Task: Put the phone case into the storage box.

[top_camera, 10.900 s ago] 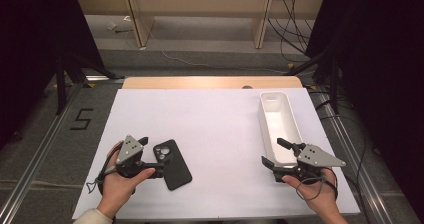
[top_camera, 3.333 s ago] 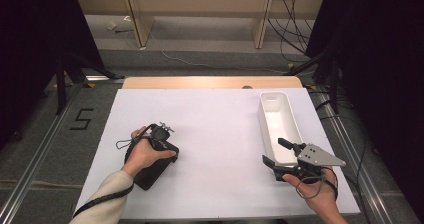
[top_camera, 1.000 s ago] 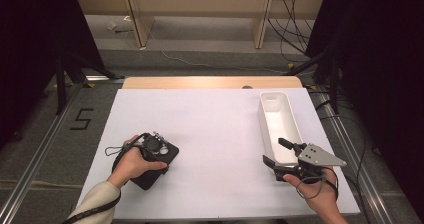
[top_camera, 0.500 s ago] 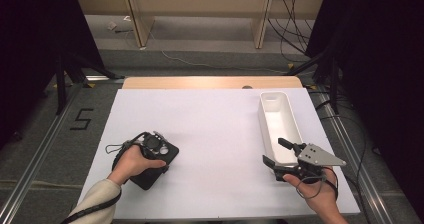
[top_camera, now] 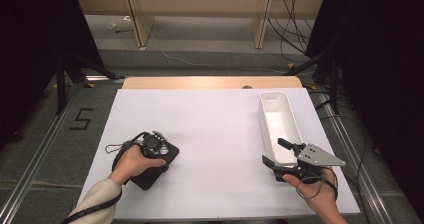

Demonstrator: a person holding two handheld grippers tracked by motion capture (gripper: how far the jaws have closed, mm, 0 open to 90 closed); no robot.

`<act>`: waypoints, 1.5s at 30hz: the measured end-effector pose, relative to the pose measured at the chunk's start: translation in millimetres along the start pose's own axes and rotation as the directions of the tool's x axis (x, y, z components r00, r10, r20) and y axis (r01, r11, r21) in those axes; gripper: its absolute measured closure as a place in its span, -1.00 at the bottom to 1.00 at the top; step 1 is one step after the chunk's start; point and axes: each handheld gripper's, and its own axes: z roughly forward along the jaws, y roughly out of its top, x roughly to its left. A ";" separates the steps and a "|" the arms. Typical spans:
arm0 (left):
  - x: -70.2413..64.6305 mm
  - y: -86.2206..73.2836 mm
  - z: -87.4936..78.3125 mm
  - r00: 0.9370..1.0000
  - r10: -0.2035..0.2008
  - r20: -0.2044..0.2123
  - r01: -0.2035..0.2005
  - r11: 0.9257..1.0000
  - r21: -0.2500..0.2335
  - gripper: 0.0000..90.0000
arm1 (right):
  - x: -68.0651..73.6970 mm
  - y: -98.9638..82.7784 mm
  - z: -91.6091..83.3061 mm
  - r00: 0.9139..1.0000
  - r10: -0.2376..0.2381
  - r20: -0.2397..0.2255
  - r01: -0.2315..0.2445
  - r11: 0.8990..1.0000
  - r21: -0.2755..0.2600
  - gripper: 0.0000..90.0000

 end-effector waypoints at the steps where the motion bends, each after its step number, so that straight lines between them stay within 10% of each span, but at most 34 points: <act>1: -0.1 0.0 0.0 1.000 -0.001 0.000 0.001 1.000 0.000 -0.71 | 0.1 0.0 -0.1 1.000 0.002 0.000 -0.002 1.000 0.002 -0.50; 33: -0.6 -3.0 -0.8 1.000 -0.021 0.009 0.021 0.999 -0.031 -0.66 | 0.0 0.8 -0.6 1.000 -0.005 0.000 0.005 1.000 -0.002 -0.50; 45: -1.7 -1.5 -10.1 1.000 -0.022 0.012 0.023 0.991 -0.129 -0.66 | 0.1 0.9 -0.8 1.000 -0.005 -0.001 0.005 1.000 -0.003 -0.50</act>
